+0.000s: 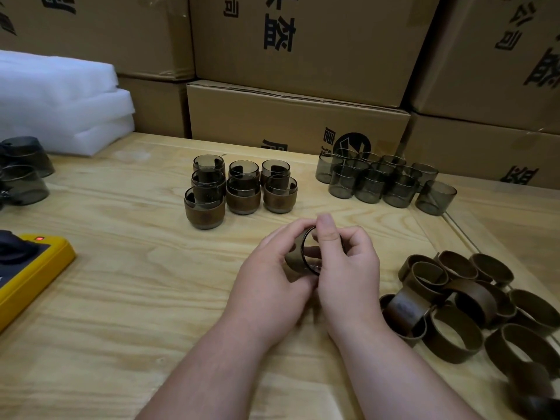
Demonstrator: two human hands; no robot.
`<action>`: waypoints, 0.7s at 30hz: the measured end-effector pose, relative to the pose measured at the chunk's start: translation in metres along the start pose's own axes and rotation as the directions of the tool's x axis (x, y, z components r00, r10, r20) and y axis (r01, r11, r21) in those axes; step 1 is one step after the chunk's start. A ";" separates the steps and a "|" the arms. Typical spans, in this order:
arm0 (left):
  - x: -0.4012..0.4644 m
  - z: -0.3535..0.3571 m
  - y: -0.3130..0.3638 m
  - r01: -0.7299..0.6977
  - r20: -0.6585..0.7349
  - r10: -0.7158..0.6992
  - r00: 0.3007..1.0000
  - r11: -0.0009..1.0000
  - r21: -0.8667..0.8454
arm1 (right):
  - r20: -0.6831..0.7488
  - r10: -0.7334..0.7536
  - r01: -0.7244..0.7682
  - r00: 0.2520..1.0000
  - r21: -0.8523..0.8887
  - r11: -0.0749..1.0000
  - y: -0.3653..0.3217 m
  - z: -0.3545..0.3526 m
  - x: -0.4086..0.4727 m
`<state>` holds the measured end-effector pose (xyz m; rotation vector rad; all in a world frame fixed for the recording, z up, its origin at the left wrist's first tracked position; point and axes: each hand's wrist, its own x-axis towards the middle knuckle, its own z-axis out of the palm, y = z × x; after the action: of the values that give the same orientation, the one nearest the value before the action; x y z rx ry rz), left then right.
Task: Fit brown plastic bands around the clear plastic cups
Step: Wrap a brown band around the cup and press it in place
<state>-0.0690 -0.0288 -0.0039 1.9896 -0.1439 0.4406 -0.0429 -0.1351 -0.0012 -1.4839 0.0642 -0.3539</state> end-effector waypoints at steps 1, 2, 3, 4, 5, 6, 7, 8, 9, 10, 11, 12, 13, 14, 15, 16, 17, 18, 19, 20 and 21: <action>0.000 0.000 0.000 0.009 0.000 -0.009 1.000 1.000 -0.002 | -0.005 0.002 -0.002 1.000 0.000 1.000 0.000 0.000 0.000; -0.001 -0.001 -0.001 0.019 0.000 -0.019 1.000 1.000 -0.003 | -0.009 0.009 -0.009 1.000 0.007 1.000 0.000 0.000 0.000; -0.001 -0.001 -0.001 0.026 0.001 -0.026 1.000 1.000 -0.003 | -0.013 0.018 -0.017 1.000 0.015 1.000 0.000 0.000 0.000; -0.001 -0.001 -0.002 0.031 0.004 -0.031 1.000 1.000 -0.002 | -0.015 0.025 -0.025 1.000 0.021 0.999 -0.001 0.000 0.000; -0.001 0.000 -0.002 0.034 0.004 -0.034 0.999 0.999 -0.006 | -0.017 0.028 -0.028 0.999 0.027 0.999 -0.001 0.001 0.000; -0.001 0.000 -0.002 0.037 0.005 -0.037 0.999 0.999 -0.013 | -0.020 0.029 -0.029 0.999 0.036 0.999 -0.002 0.001 0.000; -0.001 0.000 -0.002 0.041 0.006 -0.041 0.999 0.999 -0.022 | -0.023 0.031 -0.030 0.999 0.050 0.998 -0.003 0.001 -0.001; -0.001 0.000 -0.002 0.045 0.007 -0.045 0.999 0.999 -0.031 | -0.027 0.035 -0.034 0.999 0.064 0.997 -0.003 0.001 -0.001; -0.001 0.000 -0.003 0.047 0.006 -0.047 0.999 0.998 -0.042 | -0.030 0.040 -0.038 0.999 0.075 0.996 -0.002 0.001 -0.001; -0.001 0.000 -0.003 0.048 0.002 -0.047 0.999 0.997 -0.054 | -0.029 0.043 -0.041 0.999 0.083 0.996 -0.002 0.001 -0.001; 0.000 0.000 -0.004 0.047 -0.005 -0.047 0.999 0.997 -0.067 | -0.024 0.045 -0.043 0.999 0.092 0.995 -0.001 0.001 0.000; 0.000 0.001 -0.004 0.048 -0.014 -0.050 0.999 0.996 -0.078 | -0.015 0.044 -0.042 0.999 0.104 0.994 0.000 0.001 0.000; 0.001 0.001 -0.004 0.055 -0.023 -0.058 0.998 0.995 -0.088 | -0.002 0.040 -0.039 0.999 0.119 0.992 0.000 0.000 0.000; 0.001 0.001 -0.004 0.070 -0.033 -0.073 0.997 0.992 -0.101 | 0.014 0.035 -0.037 0.999 0.137 0.990 0.000 0.000 0.001; 0.002 0.001 -0.004 0.091 -0.046 -0.098 0.994 0.988 -0.125 | 0.031 0.035 -0.039 0.999 0.154 0.987 0.000 0.000 0.001; 0.003 0.002 -0.003 0.115 -0.061 -0.126 0.990 0.980 -0.163 | 0.049 0.040 -0.047 0.998 0.165 0.985 0.000 0.000 0.001; 0.004 0.001 -0.004 0.133 -0.077 -0.153 0.985 0.968 -0.212 | 0.069 0.045 -0.056 0.997 0.170 0.984 0.001 0.001 0.000; 0.005 0.001 -0.004 0.145 -0.091 -0.174 0.981 0.955 -0.258 | 0.093 0.042 -0.058 0.995 0.171 0.984 0.001 0.002 -0.001; 0.006 0.000 -0.003 0.152 -0.100 -0.188 0.977 0.945 -0.290 | 0.122 0.031 -0.052 0.992 0.175 0.983 0.001 0.002 -0.001; 0.006 0.000 -0.003 0.154 -0.104 -0.194 0.975 0.938 -0.310 | 0.153 0.014 -0.042 0.988 0.181 0.983 0.001 0.003 -0.002; 0.006 0.000 -0.003 0.154 -0.102 -0.196 0.975 0.934 -0.324 | 0.184 -0.003 -0.033 0.983 0.189 0.981 0.002 0.004 -0.003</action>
<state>-0.0620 -0.0267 -0.0044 1.6375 0.0462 0.4050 -0.0448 -0.1305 -0.0030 -1.3187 -0.1037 -0.2034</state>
